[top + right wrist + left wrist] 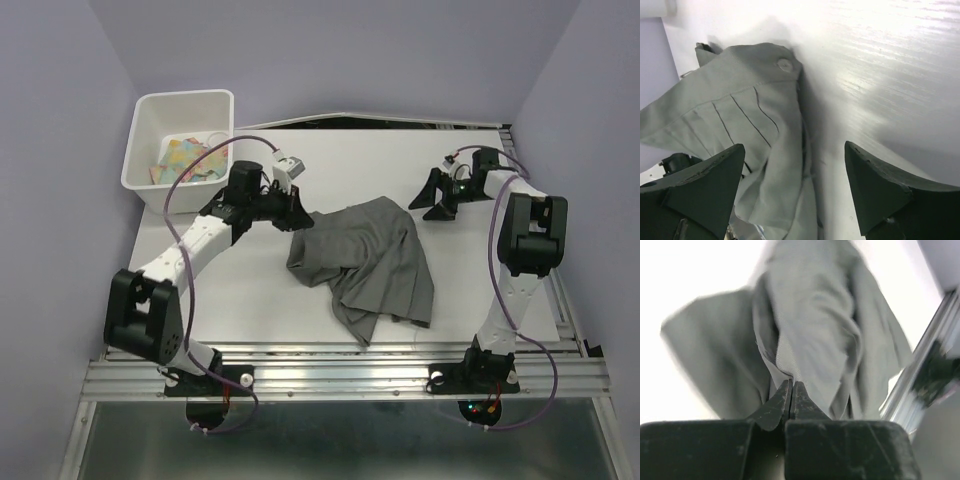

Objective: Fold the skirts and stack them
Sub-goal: Flatten the skirt out

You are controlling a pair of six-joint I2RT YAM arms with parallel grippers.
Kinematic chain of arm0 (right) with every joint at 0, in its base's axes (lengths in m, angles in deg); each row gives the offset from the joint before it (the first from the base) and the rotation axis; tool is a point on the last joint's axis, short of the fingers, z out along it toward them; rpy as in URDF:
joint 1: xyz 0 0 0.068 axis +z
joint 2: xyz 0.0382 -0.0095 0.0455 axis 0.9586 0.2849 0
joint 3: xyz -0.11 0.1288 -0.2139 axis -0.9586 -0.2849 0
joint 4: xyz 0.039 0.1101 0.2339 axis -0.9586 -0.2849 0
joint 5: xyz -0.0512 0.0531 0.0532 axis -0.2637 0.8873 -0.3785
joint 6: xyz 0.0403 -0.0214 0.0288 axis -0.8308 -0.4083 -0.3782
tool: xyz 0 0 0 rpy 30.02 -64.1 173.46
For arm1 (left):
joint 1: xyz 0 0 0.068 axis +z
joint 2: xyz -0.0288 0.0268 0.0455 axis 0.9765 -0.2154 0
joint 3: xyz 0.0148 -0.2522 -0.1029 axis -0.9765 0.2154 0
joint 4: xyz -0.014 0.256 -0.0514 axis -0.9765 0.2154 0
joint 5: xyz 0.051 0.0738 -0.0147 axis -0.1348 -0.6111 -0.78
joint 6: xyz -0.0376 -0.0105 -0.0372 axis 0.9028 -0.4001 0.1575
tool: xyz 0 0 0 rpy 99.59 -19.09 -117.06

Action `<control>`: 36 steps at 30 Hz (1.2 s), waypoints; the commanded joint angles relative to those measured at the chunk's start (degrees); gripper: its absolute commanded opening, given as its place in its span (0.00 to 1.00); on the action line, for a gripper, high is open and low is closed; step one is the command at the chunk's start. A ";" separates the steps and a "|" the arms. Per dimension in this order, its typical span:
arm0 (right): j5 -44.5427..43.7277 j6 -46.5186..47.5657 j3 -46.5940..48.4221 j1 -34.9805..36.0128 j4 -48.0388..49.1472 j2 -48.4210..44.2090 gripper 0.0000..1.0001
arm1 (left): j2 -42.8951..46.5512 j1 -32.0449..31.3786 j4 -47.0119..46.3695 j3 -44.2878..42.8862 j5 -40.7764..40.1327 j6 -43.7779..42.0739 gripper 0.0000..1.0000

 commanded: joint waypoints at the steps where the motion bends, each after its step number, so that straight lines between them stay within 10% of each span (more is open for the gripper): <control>1: 3.17 3.80 4.12 -1.10 0.41 -3.11 0.87 | 13.28 -8.51 12.28 -2.25 -1.64 -30.60 0.00; 9: 11.42 19.35 6.31 -1.72 -9.07 -3.99 0.90 | 30.78 -25.05 27.93 9.61 -10.97 -67.90 0.00; 15: 12.85 20.08 7.72 3.72 -8.57 -2.06 0.88 | 34.57 -31.91 31.73 14.10 -16.15 -80.79 0.00; 24: 5.65 1.82 15.35 16.55 7.58 6.19 0.77 | 31.67 -33.60 28.48 15.60 -16.16 -75.18 0.00; 36: 4.76 1.44 25.74 27.19 5.51 19.48 0.78 | 32.20 -33.07 25.67 15.43 -17.92 -66.83 0.00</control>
